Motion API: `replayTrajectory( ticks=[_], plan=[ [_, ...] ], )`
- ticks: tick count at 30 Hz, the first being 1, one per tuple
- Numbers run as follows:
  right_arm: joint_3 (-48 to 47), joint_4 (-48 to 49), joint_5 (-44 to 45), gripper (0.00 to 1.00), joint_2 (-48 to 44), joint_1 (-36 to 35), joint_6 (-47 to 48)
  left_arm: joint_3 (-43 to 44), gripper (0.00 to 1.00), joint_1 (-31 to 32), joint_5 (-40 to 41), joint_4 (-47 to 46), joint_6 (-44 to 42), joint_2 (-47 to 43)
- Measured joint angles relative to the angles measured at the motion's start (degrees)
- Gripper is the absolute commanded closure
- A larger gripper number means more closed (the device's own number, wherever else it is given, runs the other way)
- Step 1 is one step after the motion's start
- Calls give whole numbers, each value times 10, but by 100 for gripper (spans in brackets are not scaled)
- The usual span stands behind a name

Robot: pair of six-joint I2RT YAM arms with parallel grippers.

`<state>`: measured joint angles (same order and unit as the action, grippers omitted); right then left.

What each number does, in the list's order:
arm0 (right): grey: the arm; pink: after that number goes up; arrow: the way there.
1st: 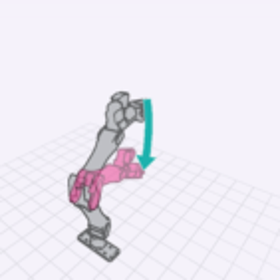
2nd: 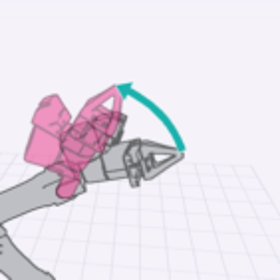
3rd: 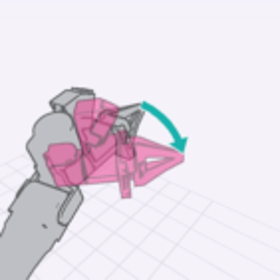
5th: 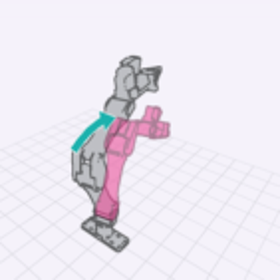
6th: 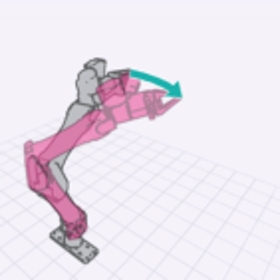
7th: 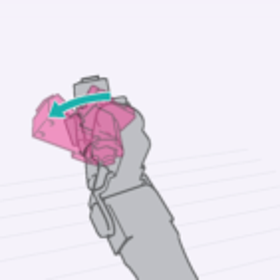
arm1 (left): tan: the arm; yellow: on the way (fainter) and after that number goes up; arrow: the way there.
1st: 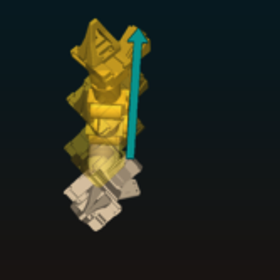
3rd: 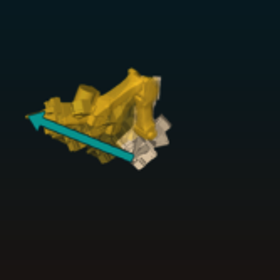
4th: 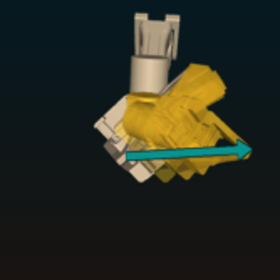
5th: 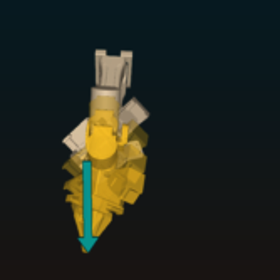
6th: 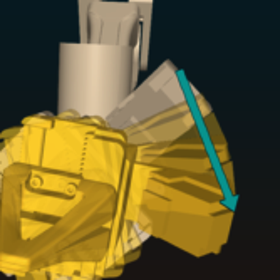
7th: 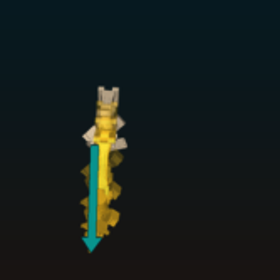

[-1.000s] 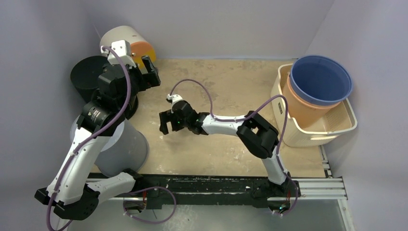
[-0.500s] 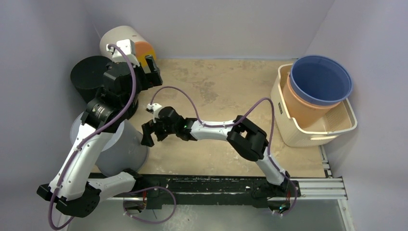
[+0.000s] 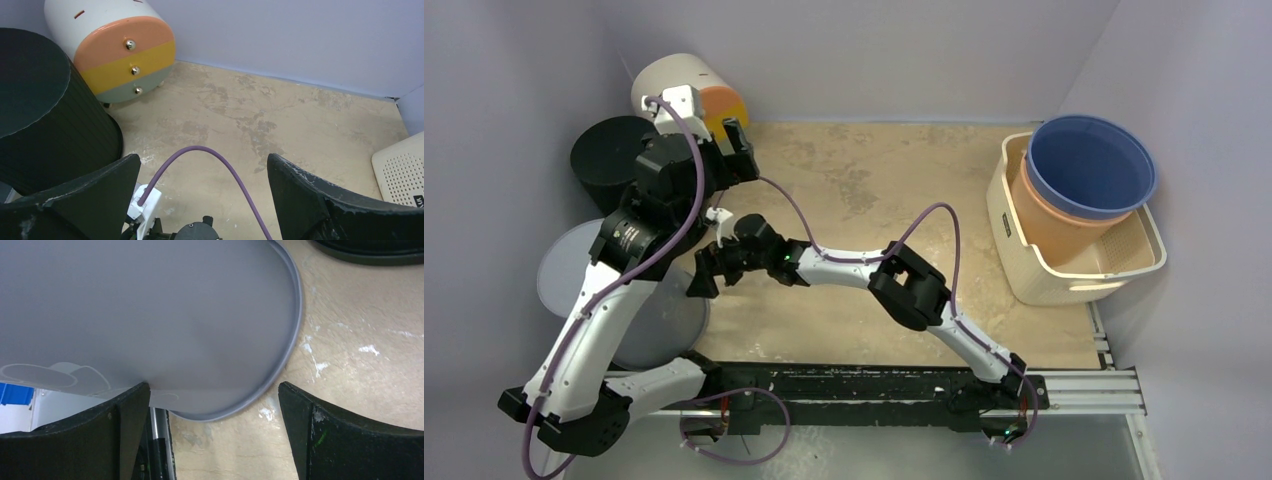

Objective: Turn the large container upside down

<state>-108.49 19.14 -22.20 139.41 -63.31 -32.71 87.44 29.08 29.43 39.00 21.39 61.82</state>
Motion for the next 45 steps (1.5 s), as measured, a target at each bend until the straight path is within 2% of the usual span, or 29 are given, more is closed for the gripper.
replayTrajectory(
  ticks=[6,12,16,20,23,28,31,37,45],
  plan=[
    [7,19,-2,0,-3,0,3,-11,6,0,2,-2,0,-1],
    [106,-35,104,0,-78,8,46,-11,5,0,6,-3,0,-1],
    [204,-64,159,0,-178,54,54,-11,5,0,24,-3,0,-4],
    [280,-100,244,0,-285,152,71,-17,5,0,34,-10,1,-22],
    [284,-145,334,0,-337,210,92,-25,6,0,34,-15,3,-33],
    [259,-245,461,2,-408,241,126,-43,6,0,32,-15,5,-34],
    [253,-289,497,6,-454,271,144,-49,5,0,28,-13,5,-36],
    [236,-353,572,10,-546,386,175,-54,6,0,15,-13,5,-48],
    [215,-384,616,12,-638,453,200,-79,6,0,-3,-17,5,-47]
  ],
)
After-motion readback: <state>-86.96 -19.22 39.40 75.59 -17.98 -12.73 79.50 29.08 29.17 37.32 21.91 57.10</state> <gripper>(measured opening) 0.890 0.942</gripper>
